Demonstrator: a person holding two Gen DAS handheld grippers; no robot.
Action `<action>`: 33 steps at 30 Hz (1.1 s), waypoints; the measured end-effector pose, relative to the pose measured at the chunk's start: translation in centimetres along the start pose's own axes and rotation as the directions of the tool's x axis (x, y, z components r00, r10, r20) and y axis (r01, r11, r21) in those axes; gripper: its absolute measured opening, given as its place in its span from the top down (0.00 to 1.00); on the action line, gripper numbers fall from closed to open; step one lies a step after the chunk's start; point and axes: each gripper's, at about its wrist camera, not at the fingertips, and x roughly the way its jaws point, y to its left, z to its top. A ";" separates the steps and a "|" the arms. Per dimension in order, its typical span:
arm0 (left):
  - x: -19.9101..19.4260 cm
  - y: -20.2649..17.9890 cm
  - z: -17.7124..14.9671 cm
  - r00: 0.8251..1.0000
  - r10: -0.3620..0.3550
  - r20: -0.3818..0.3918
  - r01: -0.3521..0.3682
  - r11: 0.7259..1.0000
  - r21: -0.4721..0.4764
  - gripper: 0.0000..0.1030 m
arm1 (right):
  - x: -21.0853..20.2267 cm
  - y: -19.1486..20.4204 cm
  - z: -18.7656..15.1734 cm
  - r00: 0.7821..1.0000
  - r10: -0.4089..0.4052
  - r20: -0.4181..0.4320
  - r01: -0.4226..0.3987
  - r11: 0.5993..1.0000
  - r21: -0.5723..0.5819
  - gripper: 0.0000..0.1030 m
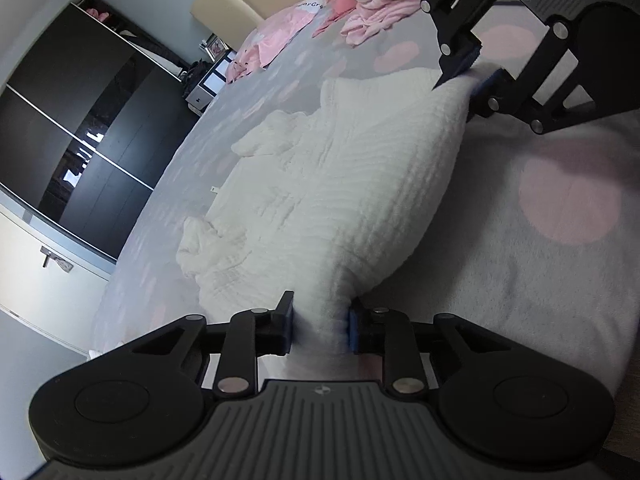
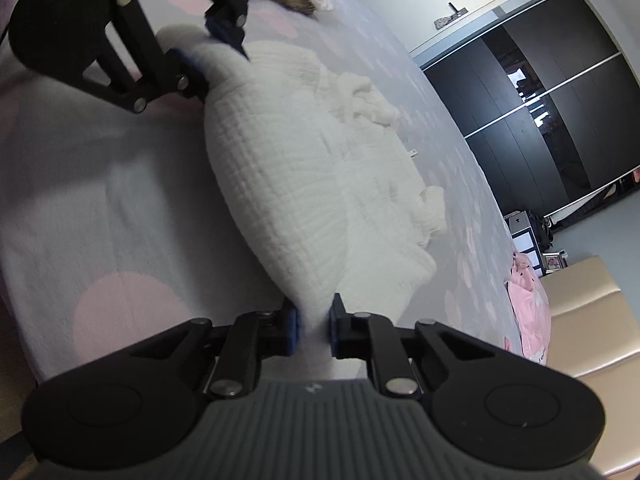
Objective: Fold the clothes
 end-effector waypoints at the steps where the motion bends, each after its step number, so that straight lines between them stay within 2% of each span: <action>1: -0.6 0.3 0.2 1.000 -0.008 -0.001 0.008 1.000 0.000 0.80 | -0.5 -0.4 0.1 1.000 0.007 0.003 -0.007 1.000 0.007 0.85; 7: -5.0 1.6 1.0 0.995 -0.093 -0.019 0.093 0.996 -0.001 0.80 | -4.6 -2.4 0.3 0.990 0.138 -0.008 -0.137 0.989 0.062 0.85; 10: -6.2 1.5 0.6 0.988 -0.153 -0.031 0.154 0.988 0.019 0.80 | -6.4 -2.5 0.0 0.974 0.227 -0.018 -0.225 0.971 0.075 0.85; 14: -8.1 0.4 -0.4 0.963 -0.263 -0.064 0.267 0.963 0.049 0.81 | -8.0 -1.8 -0.8 0.939 0.341 -0.032 -0.338 0.938 0.076 0.85; 19: -5.9 -1.2 -1.7 0.930 -0.349 -0.114 0.354 0.934 0.036 0.80 | -5.9 -0.5 -1.0 0.915 0.397 -0.078 -0.390 0.916 0.089 0.84; 21: -4.6 -1.4 -2.0 0.916 -0.380 -0.125 0.385 0.923 0.013 0.75 | -4.9 0.0 -1.4 0.903 0.419 -0.091 -0.411 0.907 0.097 0.82; 24: -3.9 -0.9 -2.4 0.901 -0.418 -0.112 0.418 0.908 -0.026 0.68 | -4.1 0.7 -1.8 0.889 0.447 -0.100 -0.438 0.893 0.099 0.70; 29: -5.0 0.7 -2.8 0.872 -0.479 -0.095 0.468 0.876 -0.119 0.57 | -5.5 -0.7 -2.1 0.869 0.491 -0.069 -0.477 0.865 0.155 0.61; 33: -6.9 2.7 -2.5 0.853 -0.519 -0.052 0.503 0.845 -0.183 0.51 | -7.9 -2.8 -2.6 0.849 0.528 -0.019 -0.514 0.835 0.197 0.60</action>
